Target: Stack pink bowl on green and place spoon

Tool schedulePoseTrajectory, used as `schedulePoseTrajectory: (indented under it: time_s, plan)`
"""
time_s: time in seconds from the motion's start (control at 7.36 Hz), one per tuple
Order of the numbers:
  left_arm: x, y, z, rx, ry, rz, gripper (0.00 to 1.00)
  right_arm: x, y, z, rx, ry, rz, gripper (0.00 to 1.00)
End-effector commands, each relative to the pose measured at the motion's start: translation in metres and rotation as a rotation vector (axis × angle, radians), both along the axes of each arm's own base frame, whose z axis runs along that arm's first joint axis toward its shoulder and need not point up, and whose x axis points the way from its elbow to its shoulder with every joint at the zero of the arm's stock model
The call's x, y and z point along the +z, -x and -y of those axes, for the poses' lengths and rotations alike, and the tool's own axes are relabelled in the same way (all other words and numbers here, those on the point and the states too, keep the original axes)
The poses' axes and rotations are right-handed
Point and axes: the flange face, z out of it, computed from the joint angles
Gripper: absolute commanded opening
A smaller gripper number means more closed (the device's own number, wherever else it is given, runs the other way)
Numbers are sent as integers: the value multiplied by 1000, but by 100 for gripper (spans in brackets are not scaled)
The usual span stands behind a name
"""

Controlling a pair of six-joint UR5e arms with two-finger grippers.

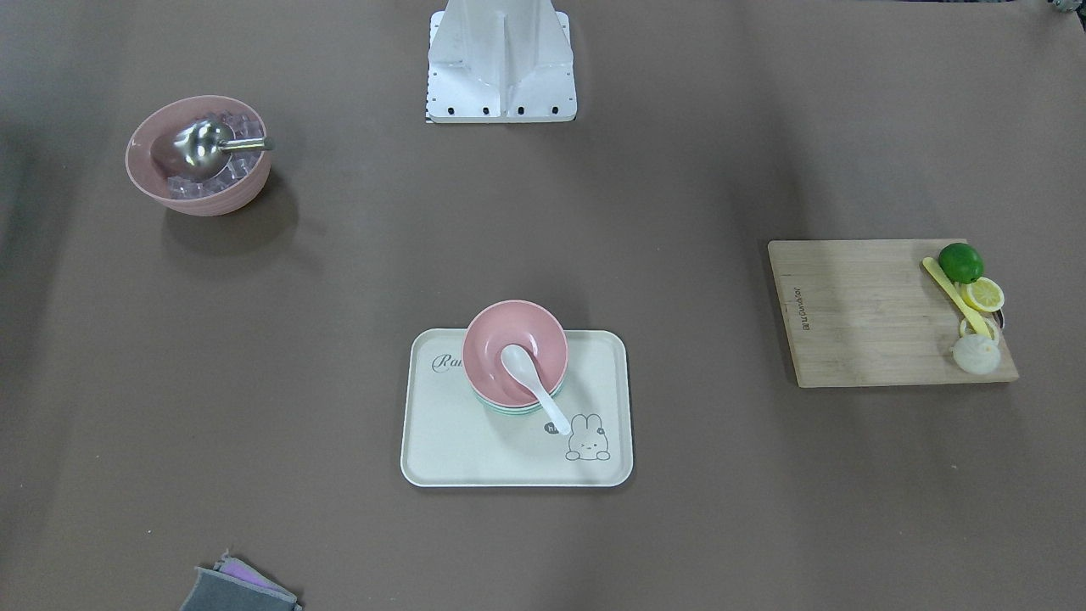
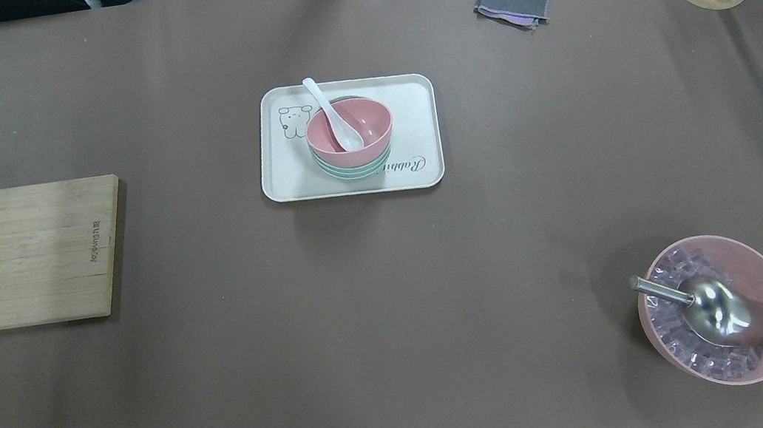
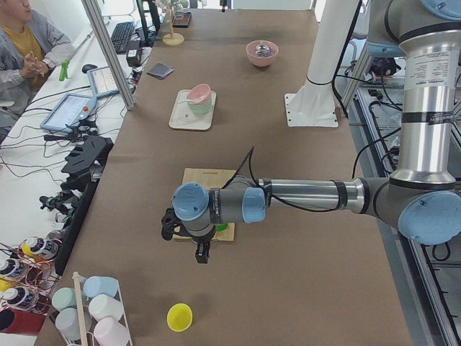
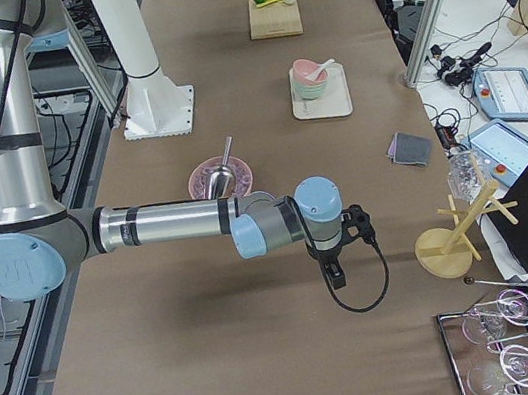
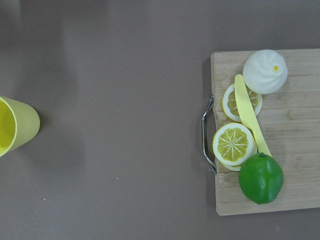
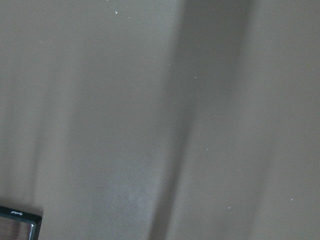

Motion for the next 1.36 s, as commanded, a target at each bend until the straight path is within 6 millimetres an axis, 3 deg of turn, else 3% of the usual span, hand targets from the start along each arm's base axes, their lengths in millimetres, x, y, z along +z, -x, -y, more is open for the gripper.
schedulePoseTrajectory:
  time_s: [0.0, 0.68, 1.22]
  plan:
    - [-1, 0, 4, -5, -44, 4, 98, 0, -2, 2, 7, -5, -30, 100]
    - [-22, 2, -2, -23, -74, -2, 98, -5, 0, 2, 36, 18, -14, 100]
    - [-25, 2, -1, -23, -79, -2, 98, -10, 0, 2, 43, 16, -12, 100]
